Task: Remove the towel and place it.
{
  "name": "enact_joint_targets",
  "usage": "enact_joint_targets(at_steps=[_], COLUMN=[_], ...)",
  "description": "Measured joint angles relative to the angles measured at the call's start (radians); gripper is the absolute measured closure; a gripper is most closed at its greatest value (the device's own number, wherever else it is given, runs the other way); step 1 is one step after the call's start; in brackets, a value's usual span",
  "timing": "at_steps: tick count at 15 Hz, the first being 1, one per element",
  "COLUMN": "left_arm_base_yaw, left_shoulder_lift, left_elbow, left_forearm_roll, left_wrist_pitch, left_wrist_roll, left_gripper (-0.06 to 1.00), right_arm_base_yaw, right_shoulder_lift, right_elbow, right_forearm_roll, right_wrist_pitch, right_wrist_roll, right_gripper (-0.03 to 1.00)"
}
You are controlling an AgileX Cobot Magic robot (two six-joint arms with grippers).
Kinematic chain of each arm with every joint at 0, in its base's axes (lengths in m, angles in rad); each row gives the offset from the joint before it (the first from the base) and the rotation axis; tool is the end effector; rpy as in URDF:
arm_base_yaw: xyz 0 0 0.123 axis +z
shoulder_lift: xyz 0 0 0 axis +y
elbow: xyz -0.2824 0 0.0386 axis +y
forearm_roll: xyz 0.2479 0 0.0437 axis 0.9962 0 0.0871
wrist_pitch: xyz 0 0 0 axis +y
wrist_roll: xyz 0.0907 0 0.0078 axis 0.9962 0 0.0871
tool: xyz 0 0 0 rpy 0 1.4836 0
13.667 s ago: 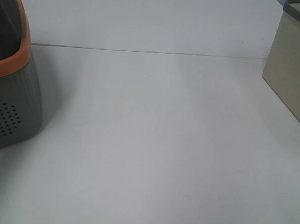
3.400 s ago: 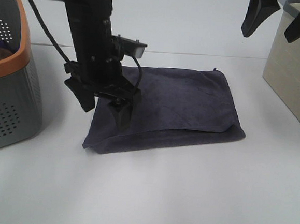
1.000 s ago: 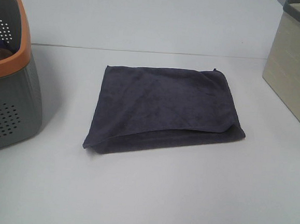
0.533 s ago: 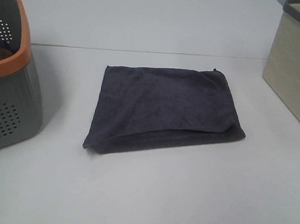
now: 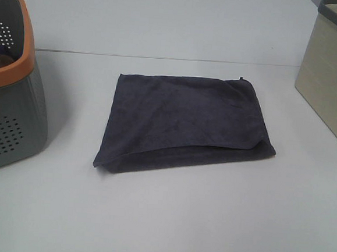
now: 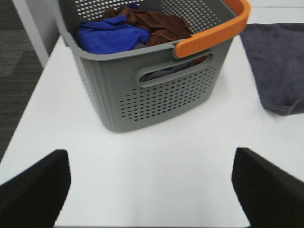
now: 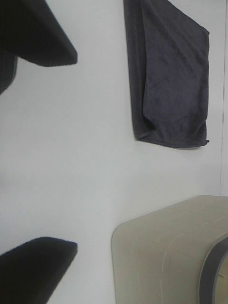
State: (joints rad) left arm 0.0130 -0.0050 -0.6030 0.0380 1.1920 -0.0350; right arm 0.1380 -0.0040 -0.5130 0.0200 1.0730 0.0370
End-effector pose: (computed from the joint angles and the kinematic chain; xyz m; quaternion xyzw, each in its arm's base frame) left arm -0.0242 0.0029 0.2942 -0.0236 0.8588 0.0131 0.5116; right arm -0.0077 0.0006 0.2798 -0.0435 0.8508 0.0557 0.5206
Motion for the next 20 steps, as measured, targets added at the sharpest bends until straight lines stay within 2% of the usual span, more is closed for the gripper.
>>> enact_joint_targets(at_steps=[2, 3, 6, 13, 17, 20], left_arm_base_yaw=[0.000, 0.000, 0.000, 0.000, 0.000, 0.000], left_shoulder_lift=[0.000, -0.001, -0.001, -0.001, -0.001, -0.001], left_elbow=[0.063, 0.100, 0.105, 0.105, 0.105, 0.105], left_forearm_roll=[-0.048, -0.057, -0.057, -0.068, -0.077, -0.077], left_wrist_pitch=[-0.061, -0.135, -0.141, -0.142, -0.142, -0.142], left_wrist_roll=[0.057, 0.091, 0.087, 0.068, 0.066, 0.066], left_gripper=[0.08, 0.08, 0.08, 0.08, 0.08, 0.08], right_arm_base_yaw=[0.000, 0.000, 0.000, -0.002, -0.104, -0.112], right_shoulder_lift=[0.000, 0.000, 0.000, 0.000, 0.000, 0.000], right_elbow=[0.009, 0.011, 0.011, 0.011, 0.011, 0.011], right_forearm_roll=[0.002, 0.015, 0.048, 0.051, 0.055, 0.055], right_wrist_pitch=[-0.008, -0.008, -0.008, -0.008, -0.008, -0.008], right_wrist_roll=[-0.009, -0.015, -0.025, -0.026, -0.025, -0.025], right_gripper=[0.10, 0.10, 0.10, 0.10, 0.10, 0.10])
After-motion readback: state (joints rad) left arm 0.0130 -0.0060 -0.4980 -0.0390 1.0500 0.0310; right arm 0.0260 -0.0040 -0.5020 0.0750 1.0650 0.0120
